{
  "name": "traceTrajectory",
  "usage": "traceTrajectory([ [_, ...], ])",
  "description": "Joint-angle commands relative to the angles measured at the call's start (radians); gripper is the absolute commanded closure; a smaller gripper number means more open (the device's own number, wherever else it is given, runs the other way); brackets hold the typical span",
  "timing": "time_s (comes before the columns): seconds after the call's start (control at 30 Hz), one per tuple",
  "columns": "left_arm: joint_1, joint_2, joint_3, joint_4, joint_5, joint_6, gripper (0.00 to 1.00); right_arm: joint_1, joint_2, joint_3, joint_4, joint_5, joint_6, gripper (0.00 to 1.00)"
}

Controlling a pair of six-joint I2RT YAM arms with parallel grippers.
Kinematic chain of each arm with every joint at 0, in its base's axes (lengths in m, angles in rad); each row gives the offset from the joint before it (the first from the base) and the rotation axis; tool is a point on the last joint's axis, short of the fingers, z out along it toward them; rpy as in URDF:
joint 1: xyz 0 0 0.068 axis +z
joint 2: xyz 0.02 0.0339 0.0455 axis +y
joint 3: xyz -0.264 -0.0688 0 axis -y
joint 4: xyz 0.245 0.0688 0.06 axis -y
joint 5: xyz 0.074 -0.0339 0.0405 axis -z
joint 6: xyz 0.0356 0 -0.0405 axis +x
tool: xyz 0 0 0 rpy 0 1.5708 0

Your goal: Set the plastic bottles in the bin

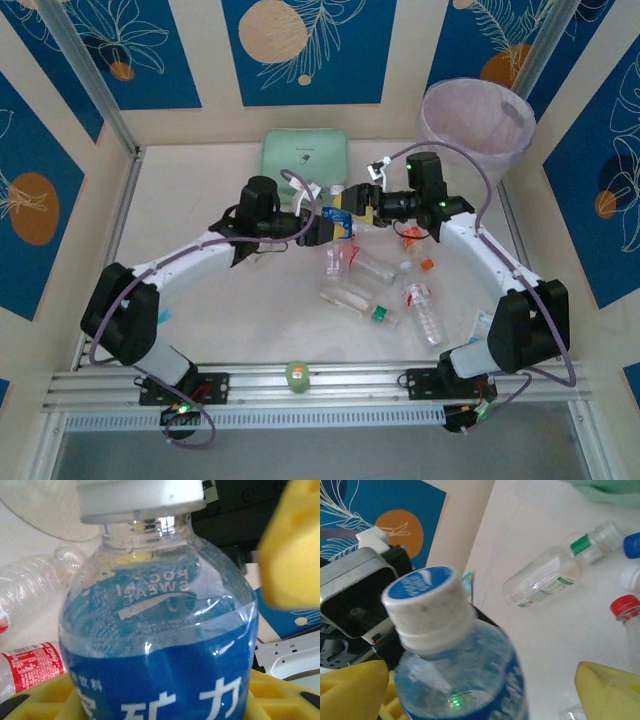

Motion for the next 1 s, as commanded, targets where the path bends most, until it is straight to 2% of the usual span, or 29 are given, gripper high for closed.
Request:
traceTrajectory([
  [0.0,0.003,0.015,0.04,0.027,0.051,0.033,0.49,0.023,0.01,0.022,0.013,-0.005,0.004,0.12],
  [0.13,0.002,0.018,0.049,0.024,0.05,0.036,0.47,0.031,0.015,0.024,0.018,0.009,0.007,0.31],
  [0.2,0.002,0.009,0.043,0.023,0.031,0.039,0.44,0.028,0.013,0.038,-0.002,0.025,0.003,0.44],
  [0.3,0.002,0.005,0.048,0.002,0.013,0.05,0.38,0.019,0.008,0.066,-0.036,0.043,-0.016,0.56],
  [0.4,0.003,-0.008,0.04,-0.008,0.0,0.059,0.25,0.007,-0.003,0.084,-0.068,0.071,-0.039,0.61],
  [0.53,0.004,-0.068,-0.003,-0.04,-0.059,0.077,0.15,-0.04,-0.023,0.132,-0.119,0.105,-0.056,0.67],
  [0.63,0.004,-0.127,-0.034,-0.106,-0.175,0.116,0.14,-0.094,-0.041,0.212,-0.197,0.169,-0.092,0.68],
  [0.87,0.006,-0.178,0.041,-0.455,-0.635,0.182,0.18,-0.213,-0.082,0.473,-0.375,0.465,-0.215,0.76],
  [0.97,0.005,-0.195,0.04,-0.5,-0.735,0.177,0.17,-0.226,-0.104,0.545,-0.348,0.667,-0.279,0.86],
])
